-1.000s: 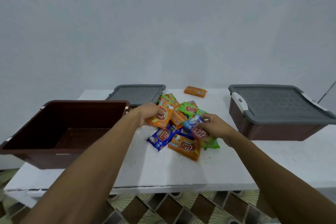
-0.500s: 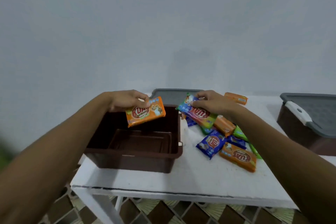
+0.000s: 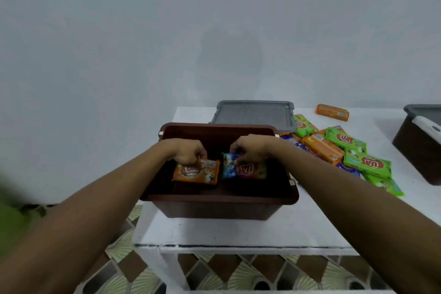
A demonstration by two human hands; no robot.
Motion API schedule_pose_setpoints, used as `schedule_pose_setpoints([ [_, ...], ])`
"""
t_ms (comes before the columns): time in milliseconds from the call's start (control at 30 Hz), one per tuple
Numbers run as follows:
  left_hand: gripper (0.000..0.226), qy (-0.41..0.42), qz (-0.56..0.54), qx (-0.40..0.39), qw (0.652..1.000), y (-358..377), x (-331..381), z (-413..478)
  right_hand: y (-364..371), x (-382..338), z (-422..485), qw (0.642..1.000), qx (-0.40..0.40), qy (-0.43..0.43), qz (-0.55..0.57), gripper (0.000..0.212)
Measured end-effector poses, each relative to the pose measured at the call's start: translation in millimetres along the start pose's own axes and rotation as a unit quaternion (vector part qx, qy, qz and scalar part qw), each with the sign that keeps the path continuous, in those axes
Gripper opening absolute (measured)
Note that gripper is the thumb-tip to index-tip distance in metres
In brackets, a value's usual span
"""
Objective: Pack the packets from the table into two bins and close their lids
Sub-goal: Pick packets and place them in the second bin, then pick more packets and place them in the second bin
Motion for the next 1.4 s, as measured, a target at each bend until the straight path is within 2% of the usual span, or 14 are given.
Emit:
schedule_pose_setpoints([
  [100, 0.020, 0.002, 0.038, 0.049, 0.998, -1, -4, 4, 5, 2, 8, 0.999, 0.024, 0.008, -0.023, 0.036],
  [233, 0.034, -0.007, 0.095, 0.102, 0.990, -4, -4, 7, 8, -2, 4, 0.975, 0.130, 0.006, -0.178, 0.042],
  [300, 0.038, -0.016, 0.104, 0.131, 0.986, -8, -6, 4, 2, -9, 0, 0.967, 0.170, -0.011, -0.189, 0.041],
  [400, 0.032, -0.008, 0.087, 0.167, 0.982, -16, -4, 1, -5, -13, -3, 0.965, 0.204, -0.028, -0.161, 0.037],
  [467, 0.028, 0.006, 0.069, 0.142, 0.988, -12, -1, 1, -1, -10, -1, 0.975, 0.171, -0.017, -0.142, 0.036],
  [567, 0.030, 0.004, 0.081, 0.083, 0.993, 0, 0, 3, 14, -2, 5, 0.982, 0.099, 0.008, -0.159, 0.048],
  [833, 0.024, -0.017, 0.153, 0.095, 0.984, 0, 4, 7, 12, 3, 9, 0.974, 0.115, 0.013, -0.194, 0.051],
  [933, 0.031, -0.030, 0.145, 0.092, 0.985, -1, 2, 6, 10, 1, 6, 0.975, 0.091, 0.019, -0.200, 0.050],
  [1000, 0.032, -0.028, 0.125, 0.081, 0.988, -4, 2, 4, 3, 1, -6, 0.975, 0.087, 0.006, -0.202, 0.041],
  [1100, 0.031, 0.012, 0.074, 0.072, 0.995, -14, 19, 1, -14, 8, -40, 0.978, 0.118, -0.074, -0.152, 0.026],
  [1167, 0.033, 0.052, 0.057, 0.106, 0.991, -29, 41, 0, -24, 21, -68, 0.973, 0.169, -0.141, -0.063, 0.020],
  [1233, 0.030, 0.087, 0.019, 0.152, 0.984, -45, 66, -1, -31, 43, -96, 0.952, 0.246, -0.180, 0.013, 0.019],
  [1300, 0.025, 0.112, -0.031, 0.201, 0.973, -60, 95, 1, -34, 77, -119, 0.933, 0.310, -0.170, 0.059, 0.019],
  [1400, 0.021, 0.131, -0.058, 0.283, 0.948, -83, 139, 4, -22, 141, -143, 0.942, 0.311, -0.075, 0.099, 0.019],
])
Point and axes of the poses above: each hand's wrist, its own z-axis towards the middle knuckle, its own y-axis out of the palm, x = y × z, the point moved 7 cm from there along z, towards the middle knuckle, and after that the axes turned 8 degrees about z, right-handed, at the moved point
